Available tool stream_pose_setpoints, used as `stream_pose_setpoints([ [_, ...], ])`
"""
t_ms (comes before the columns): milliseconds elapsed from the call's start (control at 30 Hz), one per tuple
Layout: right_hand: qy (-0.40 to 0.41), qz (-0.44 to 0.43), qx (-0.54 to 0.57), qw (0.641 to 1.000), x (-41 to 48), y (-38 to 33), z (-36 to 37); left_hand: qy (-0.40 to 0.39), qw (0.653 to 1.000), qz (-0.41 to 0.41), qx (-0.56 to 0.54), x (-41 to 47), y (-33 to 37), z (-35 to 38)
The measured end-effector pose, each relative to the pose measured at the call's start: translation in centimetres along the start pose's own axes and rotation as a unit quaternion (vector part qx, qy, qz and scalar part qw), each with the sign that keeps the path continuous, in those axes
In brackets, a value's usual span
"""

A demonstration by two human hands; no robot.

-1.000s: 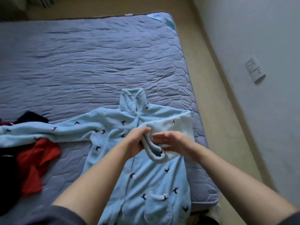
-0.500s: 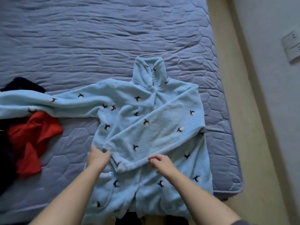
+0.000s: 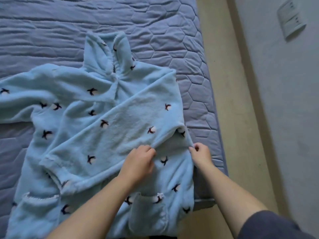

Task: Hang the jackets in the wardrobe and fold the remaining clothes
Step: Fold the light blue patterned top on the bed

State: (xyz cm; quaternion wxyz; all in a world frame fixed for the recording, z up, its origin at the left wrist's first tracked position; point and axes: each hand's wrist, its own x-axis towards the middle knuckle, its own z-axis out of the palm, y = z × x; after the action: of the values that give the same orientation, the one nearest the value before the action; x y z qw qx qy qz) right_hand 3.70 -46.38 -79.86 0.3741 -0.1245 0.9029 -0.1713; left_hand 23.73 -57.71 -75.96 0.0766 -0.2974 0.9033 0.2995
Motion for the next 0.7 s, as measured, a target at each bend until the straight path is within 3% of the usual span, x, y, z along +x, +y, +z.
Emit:
stream_pose_setpoints([
  [67, 0.006, 0.016, 0.049, 0.999, 0.8, 2.0, -0.8, 0.009, 1.000, -0.008, 0.017, 1.8, 1.0, 0.7],
  [267, -0.139, 0.065, 0.201, 0.968, 0.3, 3.2, -1.5, 0.086, 0.994, 0.046, 0.051, 9.7, 3.9, -0.1],
  [433, -0.357, 0.046, 0.092, 0.929, -2.5, 5.3, -2.2, 0.075, 0.988, -0.086, 0.105, 18.5, 4.0, -2.5],
  [500, -0.359, 0.023, 0.034, 0.932, -3.2, 6.4, -1.7, 0.069, 0.980, -0.170, 0.072, 21.5, 3.4, -4.2],
  [600, -0.323, 0.023, 0.042, 0.945, -3.2, 7.5, -1.3, 0.013, 0.963, -0.270, -0.004, 23.9, 2.6, -5.5],
  [700, -0.339, 0.041, 0.055, 0.938, -2.9, 7.4, -1.6, -0.027, 0.971, -0.230, -0.060, 24.4, 2.3, -6.2],
])
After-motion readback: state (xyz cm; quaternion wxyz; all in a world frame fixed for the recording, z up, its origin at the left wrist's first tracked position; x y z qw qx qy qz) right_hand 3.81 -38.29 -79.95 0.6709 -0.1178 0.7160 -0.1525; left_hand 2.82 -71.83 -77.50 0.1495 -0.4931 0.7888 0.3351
